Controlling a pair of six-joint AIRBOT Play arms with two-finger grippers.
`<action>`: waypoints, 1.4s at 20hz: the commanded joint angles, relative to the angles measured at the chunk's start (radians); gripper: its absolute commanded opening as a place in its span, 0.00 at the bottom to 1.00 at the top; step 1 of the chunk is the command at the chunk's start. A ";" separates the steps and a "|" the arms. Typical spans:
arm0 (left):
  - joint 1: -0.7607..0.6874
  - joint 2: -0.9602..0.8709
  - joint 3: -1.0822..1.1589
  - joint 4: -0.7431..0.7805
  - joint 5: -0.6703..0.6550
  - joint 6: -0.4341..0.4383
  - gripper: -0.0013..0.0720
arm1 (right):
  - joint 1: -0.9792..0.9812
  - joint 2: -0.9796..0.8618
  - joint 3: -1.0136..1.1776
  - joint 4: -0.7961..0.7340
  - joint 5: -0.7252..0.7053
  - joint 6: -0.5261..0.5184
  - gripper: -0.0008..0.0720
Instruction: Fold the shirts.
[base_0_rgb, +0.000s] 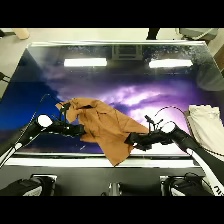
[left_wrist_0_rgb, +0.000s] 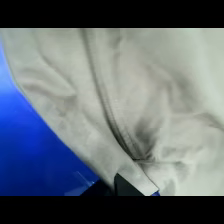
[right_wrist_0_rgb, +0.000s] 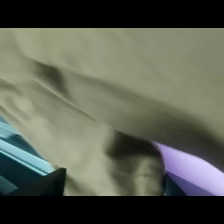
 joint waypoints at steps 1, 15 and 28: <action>0.000 0.028 0.002 0.000 0.004 0.006 0.06 | 0.026 -0.043 -0.001 0.146 -0.083 -0.026 0.73; 0.162 0.463 0.831 0.668 -0.145 -0.180 0.05 | -0.425 0.405 0.964 -0.067 0.023 0.036 0.03; 0.224 0.449 1.025 0.655 -0.370 -0.157 0.05 | -0.495 0.580 1.129 -0.721 0.204 0.390 0.03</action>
